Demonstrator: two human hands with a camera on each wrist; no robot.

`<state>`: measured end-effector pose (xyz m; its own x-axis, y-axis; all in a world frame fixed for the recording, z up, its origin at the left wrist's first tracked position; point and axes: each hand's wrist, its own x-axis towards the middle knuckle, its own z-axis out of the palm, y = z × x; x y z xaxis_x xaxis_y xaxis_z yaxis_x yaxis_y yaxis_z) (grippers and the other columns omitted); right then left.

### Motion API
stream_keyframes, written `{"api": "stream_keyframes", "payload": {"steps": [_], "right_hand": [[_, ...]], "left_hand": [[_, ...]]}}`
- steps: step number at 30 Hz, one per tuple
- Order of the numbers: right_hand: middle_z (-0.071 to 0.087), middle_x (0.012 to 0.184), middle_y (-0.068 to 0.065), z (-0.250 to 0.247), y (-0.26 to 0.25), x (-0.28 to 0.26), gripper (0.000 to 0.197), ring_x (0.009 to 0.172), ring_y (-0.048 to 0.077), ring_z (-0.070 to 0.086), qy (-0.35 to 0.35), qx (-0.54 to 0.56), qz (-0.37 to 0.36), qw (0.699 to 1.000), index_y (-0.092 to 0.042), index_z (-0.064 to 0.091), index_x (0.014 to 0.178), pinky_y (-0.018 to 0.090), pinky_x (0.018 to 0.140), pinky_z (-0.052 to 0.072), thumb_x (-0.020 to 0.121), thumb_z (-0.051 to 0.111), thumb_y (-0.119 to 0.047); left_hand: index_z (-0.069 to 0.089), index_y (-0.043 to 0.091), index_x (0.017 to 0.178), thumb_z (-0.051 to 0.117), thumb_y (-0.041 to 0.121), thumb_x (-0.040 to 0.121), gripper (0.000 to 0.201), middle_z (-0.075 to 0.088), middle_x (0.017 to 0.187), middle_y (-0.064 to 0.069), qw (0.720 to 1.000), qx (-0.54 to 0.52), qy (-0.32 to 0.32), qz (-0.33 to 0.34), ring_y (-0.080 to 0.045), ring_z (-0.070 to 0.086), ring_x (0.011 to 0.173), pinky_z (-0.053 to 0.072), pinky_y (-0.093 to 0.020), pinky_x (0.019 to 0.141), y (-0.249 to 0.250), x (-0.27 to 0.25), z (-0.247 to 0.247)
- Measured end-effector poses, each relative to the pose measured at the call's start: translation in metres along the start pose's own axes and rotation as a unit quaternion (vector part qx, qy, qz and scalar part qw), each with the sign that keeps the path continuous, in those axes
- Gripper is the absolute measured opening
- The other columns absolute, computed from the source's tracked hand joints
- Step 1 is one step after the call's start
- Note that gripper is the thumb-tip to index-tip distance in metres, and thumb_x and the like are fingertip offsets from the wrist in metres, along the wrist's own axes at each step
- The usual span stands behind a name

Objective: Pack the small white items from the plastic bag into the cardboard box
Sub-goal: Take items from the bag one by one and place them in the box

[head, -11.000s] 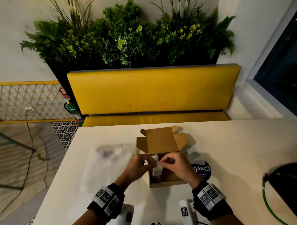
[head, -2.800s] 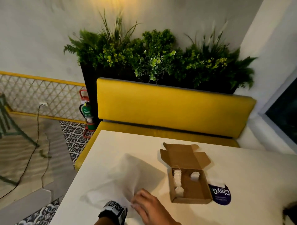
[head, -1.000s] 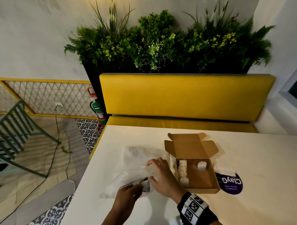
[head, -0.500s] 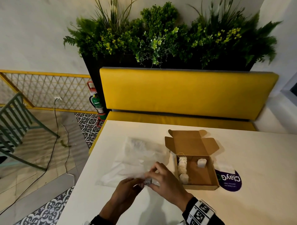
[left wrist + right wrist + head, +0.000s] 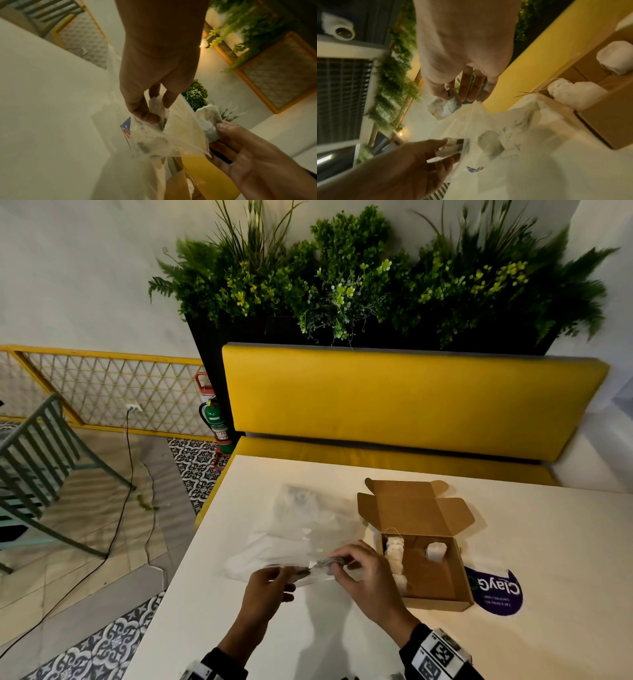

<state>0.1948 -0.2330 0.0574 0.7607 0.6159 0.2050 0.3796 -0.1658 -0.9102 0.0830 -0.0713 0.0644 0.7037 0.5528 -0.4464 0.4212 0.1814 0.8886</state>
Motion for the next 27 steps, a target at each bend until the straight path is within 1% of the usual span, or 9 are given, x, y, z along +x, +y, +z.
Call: {"api": "stream_keyframes", "payload": {"steps": [2,4,6,10,15,18,22,25,27], "right_hand": [[0.07,0.086,-0.008,-0.003,-0.002,0.0,0.007,0.083,0.012,0.065,0.005,0.069,0.065,0.995,-0.025,0.07,0.087,0.032,0.075,0.055,0.081,0.068,-0.021],[0.072,0.086,0.0,-0.007,-0.003,0.001,0.011,0.081,0.016,0.067,0.0,0.14,0.119,0.983,-0.024,0.07,0.087,0.032,0.071,0.055,0.078,0.07,-0.03],[0.073,0.088,0.006,-0.01,-0.001,0.002,0.016,0.077,0.019,0.066,-0.005,0.209,0.168,0.963,-0.02,0.07,0.092,0.028,0.065,0.053,0.079,0.072,-0.029],[0.071,0.09,0.013,-0.014,-0.001,0.002,0.014,0.074,0.022,0.065,-0.007,0.331,0.245,0.911,-0.007,0.067,0.104,0.03,0.066,0.054,0.09,0.064,-0.005],[0.069,0.088,0.016,-0.015,-0.001,0.002,0.017,0.074,0.026,0.066,-0.011,0.384,0.283,0.879,-0.004,0.068,0.106,0.032,0.067,0.056,0.092,0.059,-0.002],[0.068,0.088,0.017,-0.014,0.001,0.003,0.017,0.077,0.029,0.065,-0.01,0.389,0.29,0.875,-0.002,0.065,0.107,0.034,0.07,0.056,0.092,0.058,-0.002],[0.067,0.089,0.018,-0.015,0.002,0.004,0.018,0.08,0.03,0.065,-0.015,0.396,0.303,0.867,0.0,0.062,0.11,0.036,0.073,0.056,0.093,0.057,-0.002],[0.068,0.091,0.019,-0.017,0.004,0.002,0.019,0.081,0.031,0.065,-0.019,0.401,0.306,0.863,-0.001,0.062,0.111,0.036,0.074,0.056,0.093,0.057,-0.003],[0.068,0.09,0.019,-0.018,0.004,0.002,0.017,0.08,0.031,0.065,-0.015,0.405,0.304,0.862,0.0,0.062,0.11,0.036,0.074,0.055,0.093,0.057,-0.002]], "left_hand": [[0.079,0.028,0.074,0.055,0.02,0.092,0.031,0.075,0.083,0.006,0.996,0.077,0.028,0.034,-0.014,0.062,0.072,0.053,-0.028,0.062,-0.001,0.001,0.0],[0.078,0.027,0.073,0.056,0.026,0.09,0.028,0.073,0.082,0.004,0.992,0.105,0.053,0.05,-0.014,0.063,0.07,0.053,-0.03,0.06,-0.002,0.002,-0.001],[0.077,0.017,0.079,0.056,0.018,0.093,0.026,0.073,0.089,-0.002,0.996,0.068,0.05,0.037,-0.017,0.065,0.073,0.053,-0.03,0.06,-0.004,0.005,-0.002],[0.072,-0.004,0.094,0.046,0.004,0.095,0.027,0.072,0.098,-0.022,0.997,-0.072,-0.014,-0.03,-0.023,0.067,0.079,0.053,-0.03,0.066,-0.005,0.006,-0.003],[0.07,-0.011,0.087,0.045,-0.008,0.09,0.026,0.071,0.093,-0.028,0.988,-0.144,-0.007,-0.055,-0.029,0.063,0.077,0.055,-0.033,0.072,-0.004,0.005,0.002],[0.071,-0.006,0.087,0.043,-0.011,0.09,0.028,0.073,0.082,-0.018,0.991,-0.126,0.03,-0.036,-0.03,0.065,0.078,0.057,-0.039,0.078,-0.006,0.009,0.007],[0.074,0.006,0.08,0.056,0.005,0.091,0.021,0.073,0.078,-0.005,0.995,0.065,0.072,0.032,-0.025,0.069,0.081,0.057,-0.038,0.079,-0.012,0.018,0.013],[0.076,0.016,0.088,0.063,0.019,0.088,0.013,0.071,0.089,0.009,0.946,0.286,0.071,0.132,-0.01,0.064,0.082,0.044,-0.018,0.07,-0.017,0.021,0.021],[0.073,0.022,0.095,0.058,0.033,0.089,0.019,0.073,0.096,0.006,0.919,0.362,0.029,0.154,-0.015,0.066,0.091,0.046,-0.017,0.073,-0.024,0.027,0.028]]}}
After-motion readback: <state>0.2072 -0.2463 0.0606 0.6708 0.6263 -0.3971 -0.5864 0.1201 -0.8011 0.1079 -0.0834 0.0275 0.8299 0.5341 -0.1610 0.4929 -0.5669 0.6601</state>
